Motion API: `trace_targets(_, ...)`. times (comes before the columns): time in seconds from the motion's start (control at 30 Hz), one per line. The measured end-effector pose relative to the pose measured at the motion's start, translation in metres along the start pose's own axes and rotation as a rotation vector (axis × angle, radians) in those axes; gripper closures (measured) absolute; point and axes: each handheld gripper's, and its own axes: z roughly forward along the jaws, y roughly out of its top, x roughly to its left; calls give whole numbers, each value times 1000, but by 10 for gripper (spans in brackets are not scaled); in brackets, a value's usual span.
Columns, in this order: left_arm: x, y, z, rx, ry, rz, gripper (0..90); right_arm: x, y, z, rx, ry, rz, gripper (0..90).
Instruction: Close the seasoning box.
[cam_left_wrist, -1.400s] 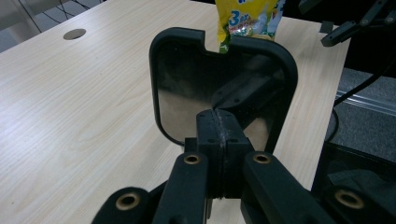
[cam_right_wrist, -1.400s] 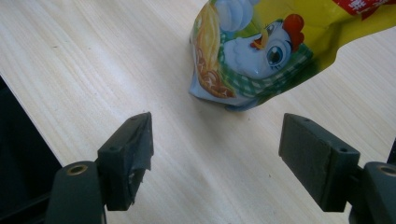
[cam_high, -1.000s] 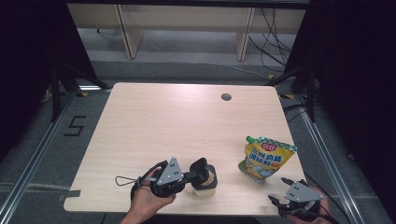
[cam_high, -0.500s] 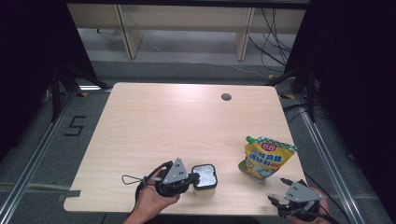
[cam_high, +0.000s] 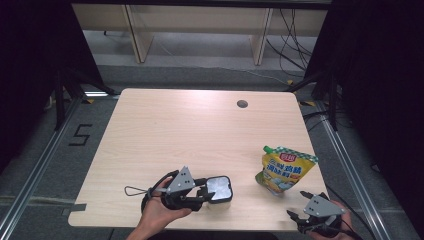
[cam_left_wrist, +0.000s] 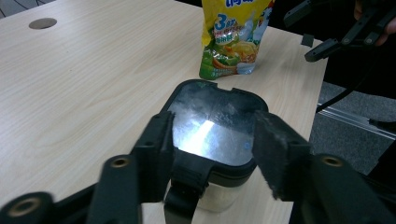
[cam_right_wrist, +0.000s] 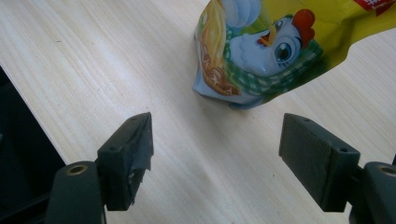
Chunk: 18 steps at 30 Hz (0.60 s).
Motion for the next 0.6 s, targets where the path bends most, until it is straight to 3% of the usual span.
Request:
trace_targets(0.13, 0, -4, -6, -3, 23, -13, 358, 0, 0, 0, 0, 0, 1, 271)
trace_targets(0.53, 13, -19, -26, -9, 73, -53, 294, 1, 0, 0, 7, 3, 5, 270)
trace_targets(0.6, 15, -21, -28, 11, 73, -32, 291, 1, 0, 1, 9, 2, 6, 270)
